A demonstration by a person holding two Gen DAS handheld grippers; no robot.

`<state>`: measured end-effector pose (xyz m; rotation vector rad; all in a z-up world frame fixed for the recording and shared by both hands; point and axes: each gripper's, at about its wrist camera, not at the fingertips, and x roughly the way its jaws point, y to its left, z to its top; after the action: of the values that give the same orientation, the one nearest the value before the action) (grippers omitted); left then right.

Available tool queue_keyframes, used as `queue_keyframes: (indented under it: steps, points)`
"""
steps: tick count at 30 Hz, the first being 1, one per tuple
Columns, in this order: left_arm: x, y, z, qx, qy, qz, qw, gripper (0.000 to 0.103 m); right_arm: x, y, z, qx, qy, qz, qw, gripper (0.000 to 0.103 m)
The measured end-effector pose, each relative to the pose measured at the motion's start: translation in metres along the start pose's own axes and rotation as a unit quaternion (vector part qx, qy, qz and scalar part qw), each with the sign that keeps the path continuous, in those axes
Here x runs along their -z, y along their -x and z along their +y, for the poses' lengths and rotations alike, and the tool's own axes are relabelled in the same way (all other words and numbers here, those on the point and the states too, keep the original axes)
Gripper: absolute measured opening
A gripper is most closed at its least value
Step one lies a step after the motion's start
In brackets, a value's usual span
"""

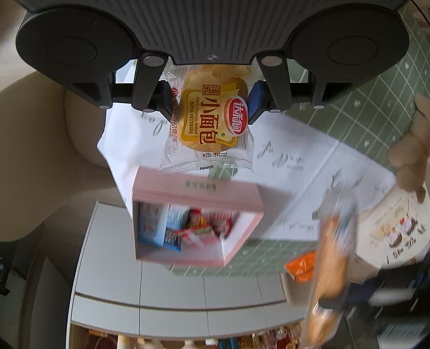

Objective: Organize snacks
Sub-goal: 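Carry the bread stick with the left tool while the right tool carries the yellow bun to the box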

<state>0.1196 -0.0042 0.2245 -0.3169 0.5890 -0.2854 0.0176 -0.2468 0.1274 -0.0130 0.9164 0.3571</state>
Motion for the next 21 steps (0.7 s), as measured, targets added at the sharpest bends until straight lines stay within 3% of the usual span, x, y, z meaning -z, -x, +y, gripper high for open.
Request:
queue_keyframes:
  steps: [2, 4, 7, 9, 11, 13, 15, 16, 21]
  points:
    - [-0.020, -0.020, -0.011, -0.019, -0.025, -0.025, 0.9992, 0.031, -0.008, -0.002, -0.006, -0.002, -0.001, -0.006, 1.000, 0.053]
    - [-0.032, -0.046, -0.015, -0.021, -0.031, -0.026, 0.9990, 0.031, -0.015, -0.007, -0.013, -0.004, -0.003, -0.009, 1.000, 0.053]
    - [-0.029, -0.099, -0.013, -0.024, -0.031, 0.007, 0.9992, 0.031, -0.025, -0.016, -0.022, -0.001, 0.001, -0.014, 1.000, 0.053]
    - [-0.011, -0.142, -0.007, -0.034, -0.028, 0.051, 0.9978, 0.031, -0.030, -0.023, -0.030, 0.000, 0.002, -0.013, 1.000, 0.053]
    - [0.011, -0.183, -0.002, -0.052, -0.052, 0.108, 0.9914, 0.032, -0.034, -0.032, -0.040, 0.004, 0.001, -0.007, 1.000, 0.053]
    - [0.040, -0.217, -0.003, -0.083, -0.113, 0.169, 0.9756, 0.031, -0.038, -0.041, -0.049, 0.010, -0.003, 0.000, 1.000, 0.053]
    - [0.056, -0.222, -0.006, -0.093, -0.159, 0.174, 0.9672, 0.042, -0.042, -0.049, -0.058, 0.014, -0.007, 0.005, 1.000, 0.053]
    - [0.059, -0.219, -0.007, -0.092, -0.169, 0.172, 0.9661, 0.042, -0.045, -0.052, -0.061, 0.015, -0.008, 0.006, 1.000, 0.053]
    - [0.044, -0.169, 0.022, -0.056, -0.063, 0.114, 0.9899, 0.041, -0.072, -0.062, -0.060, 0.001, -0.007, -0.010, 1.000, 0.053]
